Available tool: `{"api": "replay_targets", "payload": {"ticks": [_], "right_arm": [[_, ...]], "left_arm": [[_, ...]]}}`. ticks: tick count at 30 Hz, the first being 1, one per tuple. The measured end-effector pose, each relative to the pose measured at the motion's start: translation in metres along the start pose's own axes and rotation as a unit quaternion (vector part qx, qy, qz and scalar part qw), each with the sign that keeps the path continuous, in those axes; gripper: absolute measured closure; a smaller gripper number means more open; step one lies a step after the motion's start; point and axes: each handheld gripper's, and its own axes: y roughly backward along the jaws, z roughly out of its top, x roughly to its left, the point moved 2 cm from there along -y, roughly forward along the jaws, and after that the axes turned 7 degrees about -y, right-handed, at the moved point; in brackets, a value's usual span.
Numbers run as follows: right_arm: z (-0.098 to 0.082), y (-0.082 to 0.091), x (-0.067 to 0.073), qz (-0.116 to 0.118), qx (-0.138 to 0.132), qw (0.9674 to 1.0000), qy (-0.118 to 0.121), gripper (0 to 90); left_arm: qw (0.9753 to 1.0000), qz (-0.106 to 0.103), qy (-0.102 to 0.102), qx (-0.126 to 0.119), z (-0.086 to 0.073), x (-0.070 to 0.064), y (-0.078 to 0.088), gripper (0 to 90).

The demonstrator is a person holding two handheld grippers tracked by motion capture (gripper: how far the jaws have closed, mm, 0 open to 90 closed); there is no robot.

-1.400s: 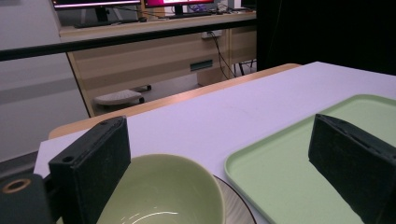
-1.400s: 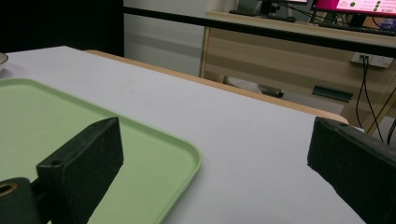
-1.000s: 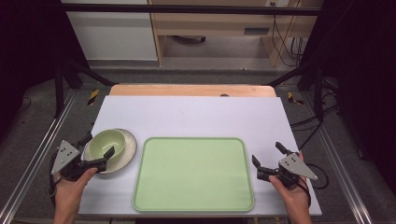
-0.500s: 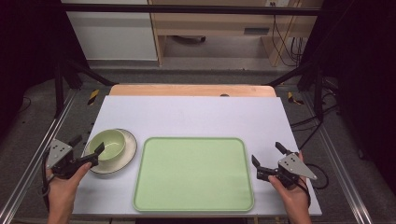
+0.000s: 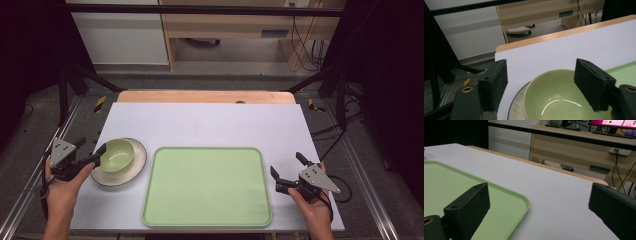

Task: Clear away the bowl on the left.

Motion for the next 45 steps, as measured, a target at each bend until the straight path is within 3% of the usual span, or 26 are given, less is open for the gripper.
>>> {"api": "replay_targets", "payload": {"ticks": [2, 8, 12, 18, 29, 37, 45], "right_arm": [[0.0, 0.001, 0.0, -0.002, -0.001, 1.0, -0.002, 3.9], [0.0, 0.001, -0.002, -0.002, -0.002, 1.0, -0.002, 3.9], [0.0, 0.001, -0.002, -0.002, -0.002, 1.0, -0.002, 3.9], [0.0, 0.001, -0.001, -0.002, -0.001, 1.0, -0.002, 3.9], [0.0, 0.001, -0.002, -0.002, 0.0, 1.0, -0.001, 3.9], [-0.001, 0.0, -0.001, -0.003, 0.004, 1.0, 0.001, 4.1], [-0.002, 0.0, -0.001, -0.005, 0.007, 1.0, 0.002, 4.3]], "left_arm": [[0.9999, 0.0, 0.006, 0.014, -0.002, 0.004, -0.005, 30.7], [0.9994, 0.001, 0.027, 0.023, -0.009, 0.009, -0.011, 33.3], [0.9987, -0.003, 0.027, 0.042, -0.017, 0.008, -0.018, 35.2], [0.9986, -0.005, 0.029, 0.043, -0.02, 0.008, -0.021, 36.3], [0.9968, -0.008, 0.036, 0.07, -0.028, 0.009, -0.024, 37.8], [0.9945, -0.008, 0.047, 0.093, -0.033, 0.008, -0.027, 45.8], [0.9903, -0.015, 0.058, 0.125, -0.04, 0.007, -0.031, 54.0]]}}
